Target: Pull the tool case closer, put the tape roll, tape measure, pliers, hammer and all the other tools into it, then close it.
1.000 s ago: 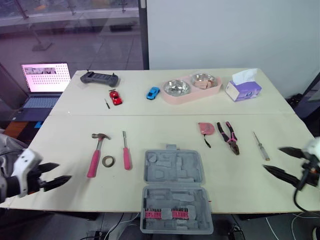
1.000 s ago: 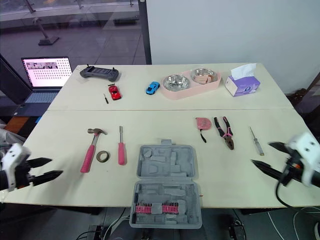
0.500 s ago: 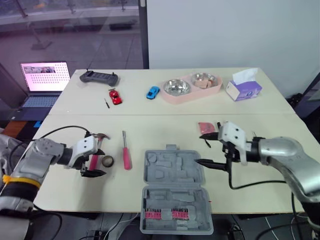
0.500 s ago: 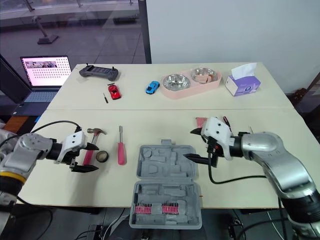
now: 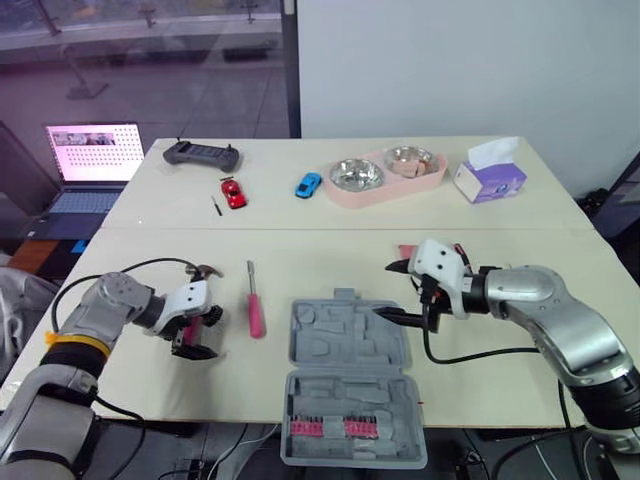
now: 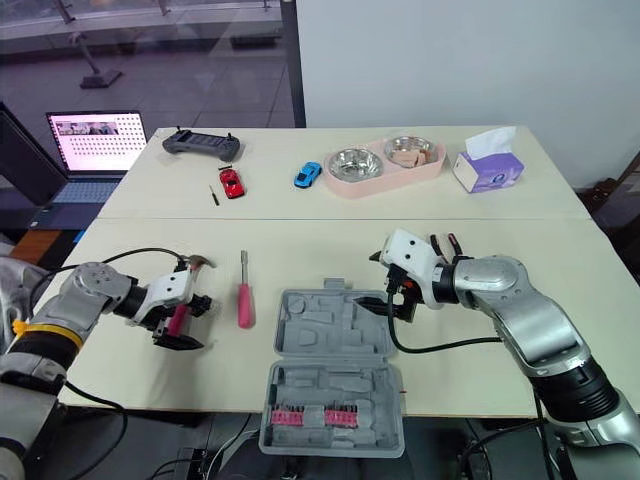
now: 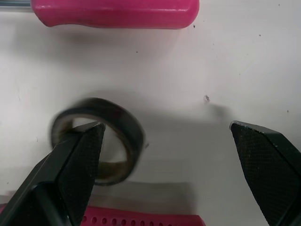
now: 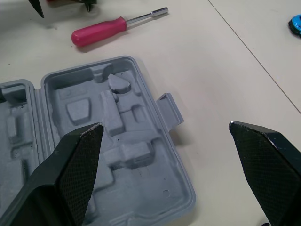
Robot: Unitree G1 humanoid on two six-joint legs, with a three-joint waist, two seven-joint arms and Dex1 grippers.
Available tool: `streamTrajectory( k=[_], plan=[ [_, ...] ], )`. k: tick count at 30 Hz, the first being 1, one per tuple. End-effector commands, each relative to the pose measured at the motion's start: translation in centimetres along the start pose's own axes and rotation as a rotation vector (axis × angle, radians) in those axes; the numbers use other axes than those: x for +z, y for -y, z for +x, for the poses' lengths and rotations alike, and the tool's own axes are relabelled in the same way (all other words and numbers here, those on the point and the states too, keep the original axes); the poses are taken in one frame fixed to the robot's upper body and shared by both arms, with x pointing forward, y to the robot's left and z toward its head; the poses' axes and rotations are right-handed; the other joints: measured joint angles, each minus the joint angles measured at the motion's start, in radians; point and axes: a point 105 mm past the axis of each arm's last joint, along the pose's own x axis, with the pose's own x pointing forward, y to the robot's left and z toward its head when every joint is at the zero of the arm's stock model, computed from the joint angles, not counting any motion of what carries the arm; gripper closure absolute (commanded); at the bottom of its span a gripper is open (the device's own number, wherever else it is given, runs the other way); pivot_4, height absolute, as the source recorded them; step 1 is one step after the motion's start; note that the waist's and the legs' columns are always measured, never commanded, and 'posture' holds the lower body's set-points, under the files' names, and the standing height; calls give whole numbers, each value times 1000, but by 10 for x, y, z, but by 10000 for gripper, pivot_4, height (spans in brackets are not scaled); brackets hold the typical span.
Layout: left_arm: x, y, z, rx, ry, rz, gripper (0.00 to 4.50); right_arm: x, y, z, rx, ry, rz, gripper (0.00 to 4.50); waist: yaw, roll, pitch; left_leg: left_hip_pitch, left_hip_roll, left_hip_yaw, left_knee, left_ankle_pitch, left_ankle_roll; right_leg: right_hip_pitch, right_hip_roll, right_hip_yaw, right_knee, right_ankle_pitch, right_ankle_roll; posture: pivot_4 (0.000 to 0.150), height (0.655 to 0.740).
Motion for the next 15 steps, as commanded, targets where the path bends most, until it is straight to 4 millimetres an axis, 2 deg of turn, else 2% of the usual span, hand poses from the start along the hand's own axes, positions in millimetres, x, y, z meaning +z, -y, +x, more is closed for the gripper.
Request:
streamTrajectory(
  k=[1, 4, 10, 11, 15],
  plan=[
    [-1, 1, 6, -16, -21, 17, 334, 10, 5, -4, -38, 20, -38, 0, -1, 0, 0, 0, 0, 0, 0, 0, 0, 0, 0, 0, 0, 0, 0, 1500, 7400],
    [3, -2, 8, -5, -2, 27, 8946, 9, 6, -4, -48, 18, -37, 0, 0, 0, 0, 1, 0, 0, 0, 1, -1, 0, 0, 0, 2, 0, 0, 1500, 7400],
    [9, -4, 3, -6, 2, 74, 40710, 6, 2, -1, -45, 8, -37, 0, -4, 0, 0, 1, 0, 0, 0, 1, 0, 0, 0, 0, 3, 0, 0, 1500, 7400],
    [9, -4, 3, -7, 2, 77, 44627, 6, 2, -1, -45, 8, -38, 0, -5, 0, 0, 1, 0, 0, 0, 1, -1, -1, 0, 0, 3, 0, 0, 1500, 7400],
    [7, -2, 3, -12, -8, 80, 44627, 8, 3, 1, -51, 14, -39, 0, -7, 0, 0, 1, 0, 0, 1, 1, -1, -1, 0, 0, 4, 0, 0, 1500, 7400]
  ],
)
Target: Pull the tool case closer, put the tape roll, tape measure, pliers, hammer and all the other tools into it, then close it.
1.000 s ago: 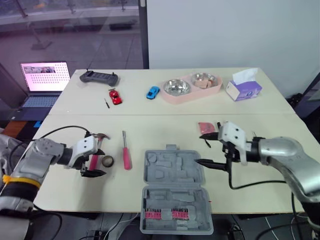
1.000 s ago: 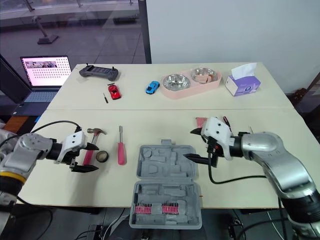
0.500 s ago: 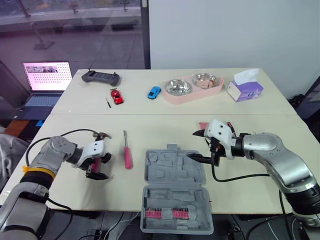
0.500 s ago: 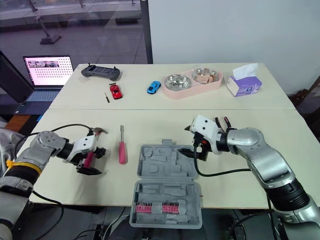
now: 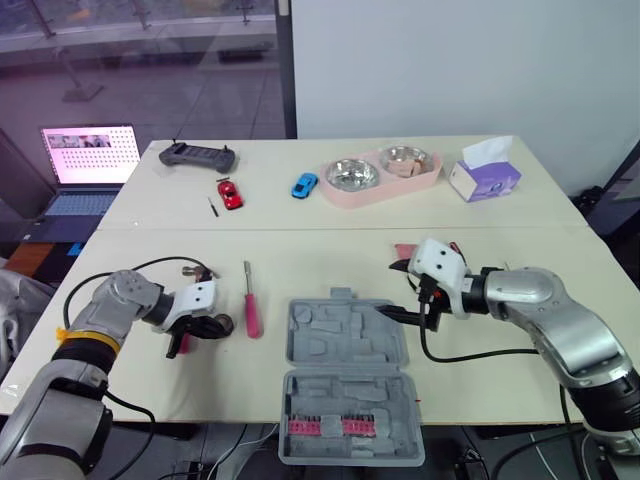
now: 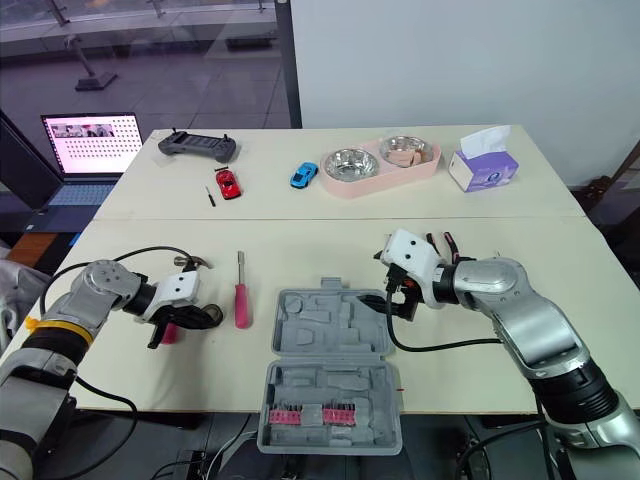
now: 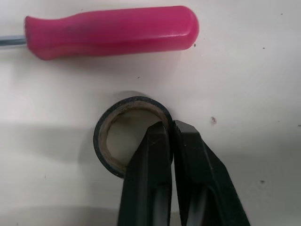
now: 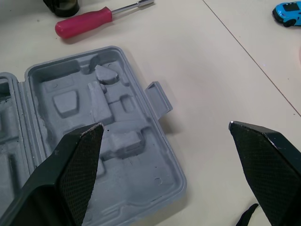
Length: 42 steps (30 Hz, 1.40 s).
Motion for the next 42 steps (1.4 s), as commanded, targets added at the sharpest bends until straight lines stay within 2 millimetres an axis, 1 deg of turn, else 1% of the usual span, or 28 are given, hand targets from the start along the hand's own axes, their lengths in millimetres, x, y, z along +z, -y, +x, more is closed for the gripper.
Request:
streamTrajectory(
  k=[1, 6, 9, 10, 12, 13, 14, 16, 20, 24, 27, 31, 37, 42],
  plan=[
    [1, -1, -5, 1, -16, 28, 44627, 12, 1, -1, -11, 29, -45, 0, 0, 0, 0, 0, 0, 0, 0, 0, 0, 0, 0, 0, 0, 0, 0, 1500, 7400],
    [6, -2, -8, 8, 0, 44, 44627, 12, 2, -1, -18, 27, -49, 0, 1, 0, 0, 0, 0, 0, 2, 0, 0, 0, 0, 0, 3, 0, 0, 1500, 7400],
    [16, -6, -16, 7, 11, 81, 44627, 11, 3, -1, -27, 25, -50, 0, 1, 0, 0, 0, 0, 0, 4, 0, 0, 0, 0, 0, 5, 0, 0, 1500, 7400],
    [24, -8, -23, 0, 21, 105, 44627, 11, 4, -2, -33, 23, -52, 0, 1, -1, 0, 0, 0, 0, 4, 0, 0, 0, 0, 0, 5, 0, 0, 1500, 7400],
    [57, -14, -37, -18, 89, 160, 44627, 10, 4, -2, -43, 21, -49, 0, 1, -3, 2, 0, 0, 0, 5, 0, 0, 0, 0, 0, 6, 0, 0, 1500, 7400],
    [74, -16, -40, -34, 114, 189, 44627, 8, 4, -2, -46, 18, -47, 0, 4, -4, 2, -1, 0, 0, 6, 0, 0, -1, 0, 0, 7, 0, 0, 1500, 7400],
    [88, -18, -40, -48, 132, 217, 44627, 7, 3, -2, -48, 14, -47, 0, 8, -4, 2, -3, 0, -3, 9, 0, 0, -1, 1, -1, 8, 0, 0, 1500, 7400],
    [108, -20, -34, -74, 163, 253, 44627, 6, 3, -2, -53, 12, -45, 0, 10, -4, 2, -7, -1, -5, 13, 0, 0, -1, 2, -2, 7, 0, 0, 1500, 7400],
    [132, -23, -17, -133, 189, 294, 44627, 6, 3, -1, -65, 15, -41, 0, 1, -4, 2, -6, -3, -4, 14, -1, 2, 0, 0, -1, 7, 0, 1, 1500, 7400],
    [140, -25, 8, -194, 155, 366, 44627, 5, 1, -1, -77, 15, -32, 0, -8, -5, 3, -9, -2, -4, 14, 0, 0, -3, 1, -2, 8, 0, 1, 1500, 7400],
    [147, -25, 24, -228, 189, 352, 44627, 4, 0, 0, -85, 14, -26, 0, -10, -5, 3, -10, -2, -5, 14, 0, 0, -4, 1, -2, 8, 0, 0, 1500, 7400],
    [139, -22, 42, -264, 165, 353, 44627, 4, -2, -2, -98, 12, -18, 0, -18, -5, 3, -10, -2, -5, 15, 0, 0, -4, 1, -2, 8, 0, 1, 1500, 7400],
    [130, -22, 50, -273, 149, 329, 44627, 4, -3, -5, -117, 7, -10, 0, -17, -5, 3, -10, -2, -5, 15, 0, 0, -5, 1, -2, 9, 0, 1, 1500, 7400],
    [126, -21, 56, -265, 150, 322, 44627, 4, -3, -8, -126, 5, 0, 0, -14, -5, 3, -11, -2, -5, 15, 0, 0, -4, 1, -2, 9, 1, 1, 1500, 7400]
  ],
)
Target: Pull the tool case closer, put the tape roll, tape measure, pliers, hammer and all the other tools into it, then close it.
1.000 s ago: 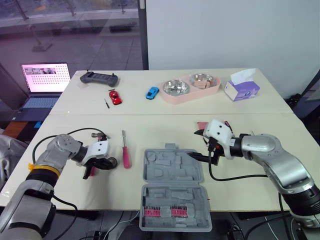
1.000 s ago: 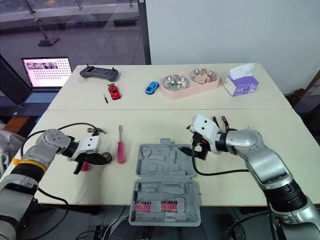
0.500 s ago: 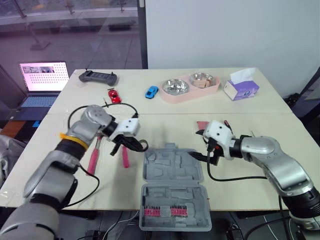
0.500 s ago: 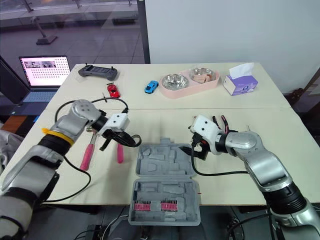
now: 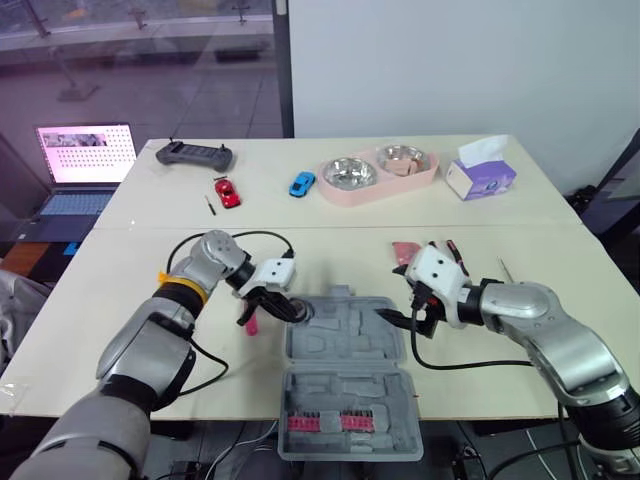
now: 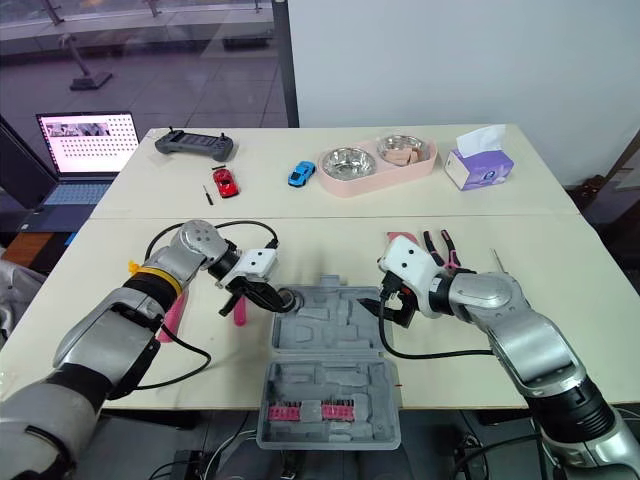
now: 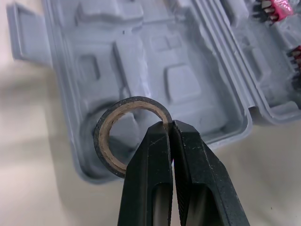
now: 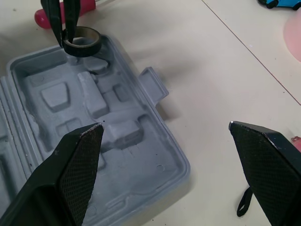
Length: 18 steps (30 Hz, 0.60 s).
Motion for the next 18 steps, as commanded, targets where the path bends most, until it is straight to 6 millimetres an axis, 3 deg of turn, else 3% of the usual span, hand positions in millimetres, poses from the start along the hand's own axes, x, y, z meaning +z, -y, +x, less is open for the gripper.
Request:
streamTrajectory(
  k=[1, 12, 13, 15, 18],
  plan=[
    [7, -5, -3, 13, -2, 42, 44627, 14, 2, -8, -25, 45, -30, 0, 0, 0, 0, 0, 0, 0, 0, 0, 0, 0, 0, 0, 0, 0, 0, 1500, 7400],
    [8, -8, -4, 42, 16, 25, 44627, 15, 3, -9, -24, 46, -28, 0, -2, 0, 0, 0, 0, 0, 0, 0, 0, 0, 0, 0, 0, 0, 0, 1500, 7400],
    [9, -8, -5, 46, 20, 26, 37919, 15, 3, -9, -23, 47, -28, 0, -2, 0, 0, 0, 0, 0, 0, 0, 0, 0, 0, 0, 0, 0, 0, 1500, 7400],
    [12, -11, -9, 61, 27, 39, 30793, 15, 4, -8, -21, 48, -30, 0, -2, 0, 0, 0, 0, 0, 0, 0, 0, 0, 0, 0, 0, 0, 0, 1500, 7400],
    [21, -13, -17, 74, 57, 56, 14998, 15, 4, -7, -20, 48, -31, 0, -2, 0, 0, 0, 0, 0, 0, 0, 0, 0, 0, 0, 0, 0, 0, 1500, 7400]
  ],
)
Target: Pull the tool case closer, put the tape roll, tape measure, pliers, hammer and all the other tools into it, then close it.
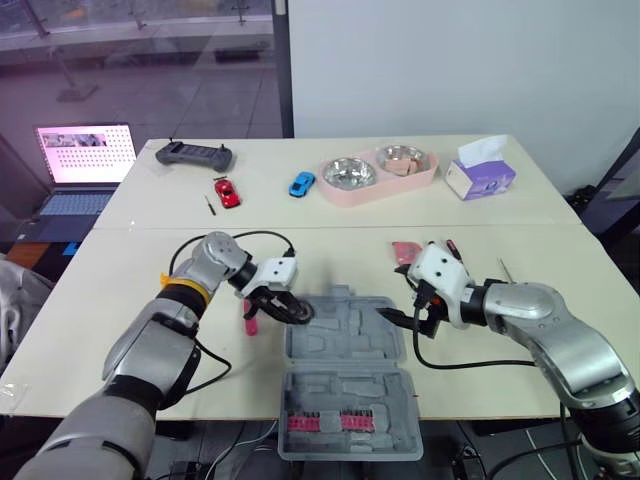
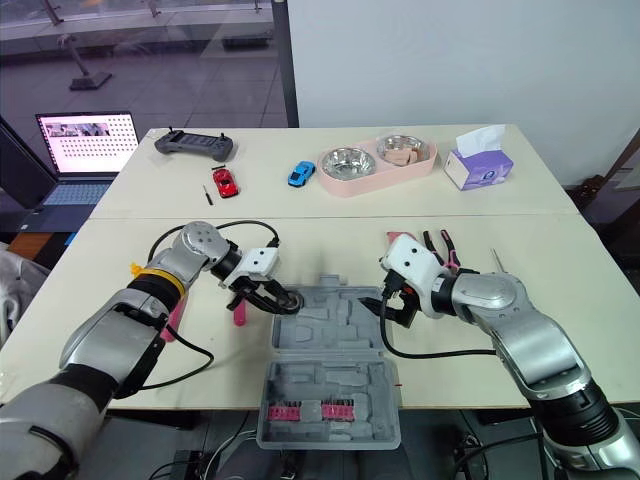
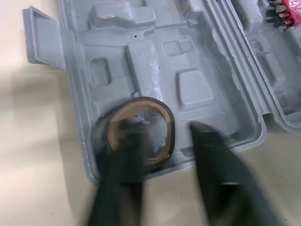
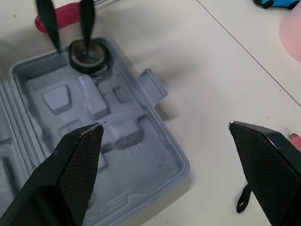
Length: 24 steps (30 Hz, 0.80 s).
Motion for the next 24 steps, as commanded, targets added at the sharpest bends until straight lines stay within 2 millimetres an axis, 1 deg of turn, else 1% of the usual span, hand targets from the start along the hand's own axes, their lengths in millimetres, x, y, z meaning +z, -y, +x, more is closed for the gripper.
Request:
streamTrajectory(
  k=[1, 3, 7, 12, 15, 18, 21, 24],
  plan=[
    [23, -10, -18, 47, 55, 60, 14998, 12, 5, -4, -21, 39, -40, 0, 0, 0, 0, 0, 0, 0, 0, 0, 0, 0, 0, 0, 0, 0, 0, 1500, 7400],
    [27, -9, -22, 52, 71, 62, 14998, 12, 6, -4, -21, 39, -39, 0, -1, 0, 0, 0, 0, 0, 0, 0, 0, 0, 0, 0, 0, 0, 0, 1500, 7400],
    [25, -6, -28, 67, 69, 59, 14998, 11, 6, -4, -23, 39, -40, 0, -2, 0, 0, 0, 0, 0, 0, 0, 0, 0, 0, 0, 0, 0, 0, 1500, 7400],
    [24, -8, -29, 127, 143, -10, 14998, 10, 6, -3, -21, 38, -41, 0, -1, 0, 0, 0, 0, 0, 0, 0, 0, 0, 0, 0, 0, 0, 0, 1500, 7400],
    [20, -7, -24, 158, 177, -42, 22980, 10, 5, -3, -18, 41, -41, 0, -1, 0, 0, 0, 0, 0, 0, 0, 0, 0, 0, 0, 1, 0, 0, 1500, 7400],
    [17, -6, -20, 195, 204, -56, 37244, 10, 5, -2, -17, 41, -41, 0, 0, 0, 0, 0, 0, 0, 0, 0, 0, 0, 0, 1, 0, 0, 0, 1500, 7400],
    [15, -5, -14, 227, 234, -64, 37244, 10, 4, -2, -15, 41, -40, 0, 0, 0, 0, 0, 0, 0, 0, 0, 0, 0, 0, 1, 0, 0, 0, 1500, 7400],
    [15, -5, -13, 258, 258, -74, 37244, 10, 3, -2, -15, 40, -39, 0, -1, 0, 0, 0, 0, 0, 0, 0, 0, 0, -1, 1, 0, 0, 0, 1500, 7400]
  ],
)
